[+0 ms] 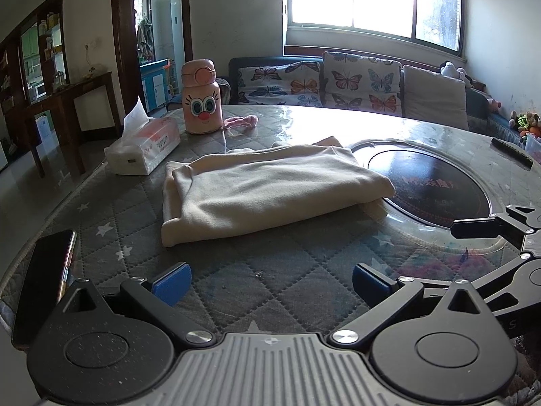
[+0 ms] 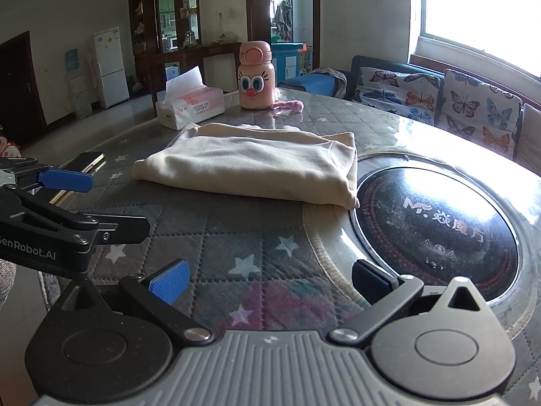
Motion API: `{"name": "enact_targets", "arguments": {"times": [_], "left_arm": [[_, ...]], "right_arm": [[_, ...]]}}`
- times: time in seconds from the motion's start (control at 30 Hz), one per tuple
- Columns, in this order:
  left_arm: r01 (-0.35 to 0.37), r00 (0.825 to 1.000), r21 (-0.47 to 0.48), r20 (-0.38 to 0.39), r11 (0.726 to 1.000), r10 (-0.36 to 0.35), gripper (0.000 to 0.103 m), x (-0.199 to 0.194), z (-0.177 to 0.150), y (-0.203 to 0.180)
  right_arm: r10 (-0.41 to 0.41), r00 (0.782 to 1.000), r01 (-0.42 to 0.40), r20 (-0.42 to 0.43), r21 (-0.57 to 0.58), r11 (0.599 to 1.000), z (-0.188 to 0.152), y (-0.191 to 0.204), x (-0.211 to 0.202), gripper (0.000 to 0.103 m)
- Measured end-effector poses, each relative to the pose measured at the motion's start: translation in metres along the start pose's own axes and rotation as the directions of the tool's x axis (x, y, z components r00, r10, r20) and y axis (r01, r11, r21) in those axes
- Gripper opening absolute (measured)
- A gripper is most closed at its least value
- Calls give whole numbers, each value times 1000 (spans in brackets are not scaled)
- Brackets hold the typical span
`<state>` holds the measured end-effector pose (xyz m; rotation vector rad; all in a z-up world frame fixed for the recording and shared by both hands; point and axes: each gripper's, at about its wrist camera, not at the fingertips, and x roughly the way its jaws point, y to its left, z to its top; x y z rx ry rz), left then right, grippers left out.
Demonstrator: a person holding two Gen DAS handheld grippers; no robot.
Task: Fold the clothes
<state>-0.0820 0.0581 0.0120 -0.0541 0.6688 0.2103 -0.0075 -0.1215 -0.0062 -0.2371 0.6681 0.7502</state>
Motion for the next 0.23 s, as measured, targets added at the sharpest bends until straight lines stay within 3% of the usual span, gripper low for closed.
{"name": "enact_targets", "arguments": {"times": [0.23], "left_arm": [[-6, 1000, -2, -2, 1000, 6, 103, 3, 1, 0]], "right_arm": [[1, 1000, -1, -5, 4, 1000, 0, -1, 2, 103]]}}
